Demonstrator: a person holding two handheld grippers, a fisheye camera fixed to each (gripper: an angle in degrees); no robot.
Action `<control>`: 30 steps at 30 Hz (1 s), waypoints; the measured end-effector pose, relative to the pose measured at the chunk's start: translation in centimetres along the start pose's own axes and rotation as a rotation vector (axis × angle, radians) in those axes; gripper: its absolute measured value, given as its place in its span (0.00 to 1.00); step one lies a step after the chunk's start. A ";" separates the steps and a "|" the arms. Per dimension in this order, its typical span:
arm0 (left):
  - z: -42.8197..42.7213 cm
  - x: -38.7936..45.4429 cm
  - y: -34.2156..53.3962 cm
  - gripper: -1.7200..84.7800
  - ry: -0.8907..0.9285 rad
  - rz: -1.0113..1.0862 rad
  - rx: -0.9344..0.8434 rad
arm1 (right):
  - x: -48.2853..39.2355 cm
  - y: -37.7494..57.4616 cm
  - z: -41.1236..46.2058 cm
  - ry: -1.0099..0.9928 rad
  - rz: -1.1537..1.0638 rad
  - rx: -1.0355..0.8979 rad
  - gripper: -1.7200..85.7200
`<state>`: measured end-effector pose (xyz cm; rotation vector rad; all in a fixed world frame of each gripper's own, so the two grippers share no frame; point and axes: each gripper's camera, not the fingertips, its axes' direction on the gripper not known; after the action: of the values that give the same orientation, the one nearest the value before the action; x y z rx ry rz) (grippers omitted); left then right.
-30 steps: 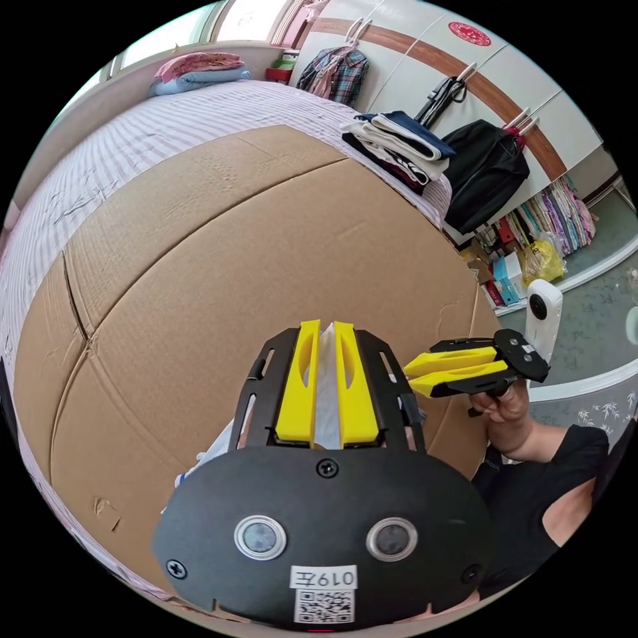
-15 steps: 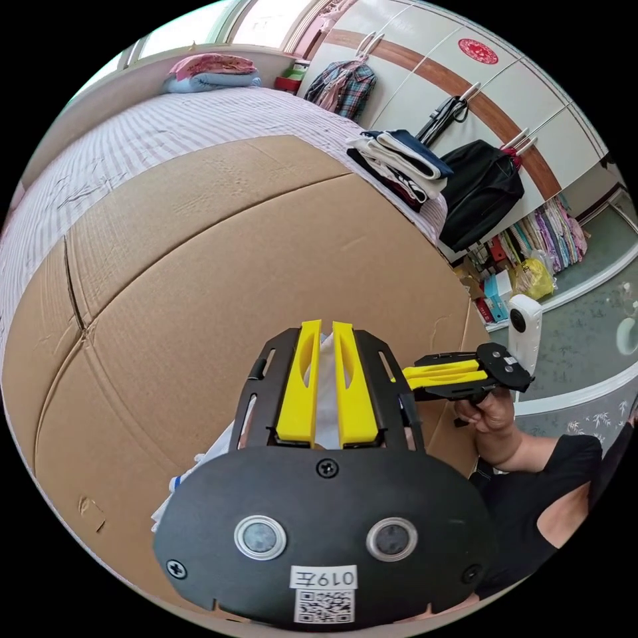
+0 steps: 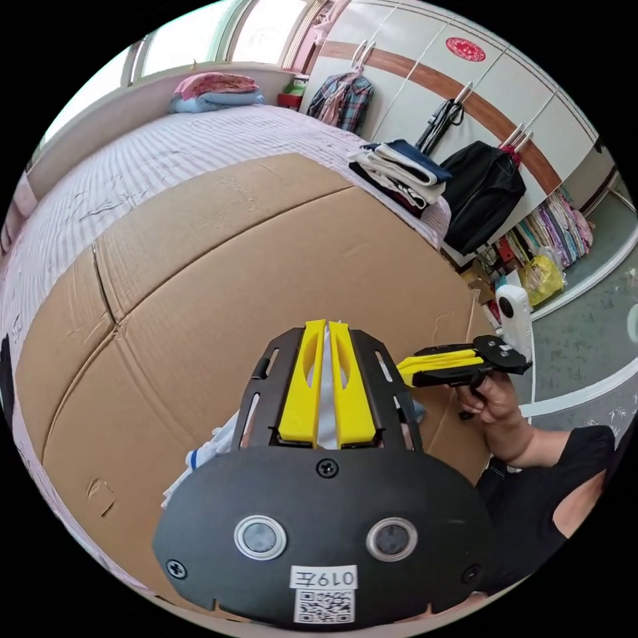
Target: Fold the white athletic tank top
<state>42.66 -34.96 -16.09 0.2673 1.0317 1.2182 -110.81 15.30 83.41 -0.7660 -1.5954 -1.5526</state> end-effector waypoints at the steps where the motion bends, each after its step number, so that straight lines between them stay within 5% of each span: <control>1: -1.8 0.2 1.6 0.03 0.000 -0.006 0.057 | -0.1 -0.1 -0.2 0.003 -0.005 0.000 0.02; 14: -5.8 2.2 30.5 0.03 -0.488 -0.240 0.094 | -1.0 -2.3 -1.7 -0.005 -0.016 -0.047 0.02; 22: -5.4 -1.3 33.8 0.03 -0.410 -0.265 0.118 | -2.1 -3.4 -2.7 0.040 -0.035 -0.092 0.03; 30: -6.7 -12.0 33.9 0.05 -0.075 -0.415 0.292 | -3.2 -7.0 -5.5 0.049 -0.076 0.013 0.05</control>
<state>16.01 -34.72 8.95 0.3043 1.1318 0.6793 -114.38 9.63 76.77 -0.6620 -1.6139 -1.6008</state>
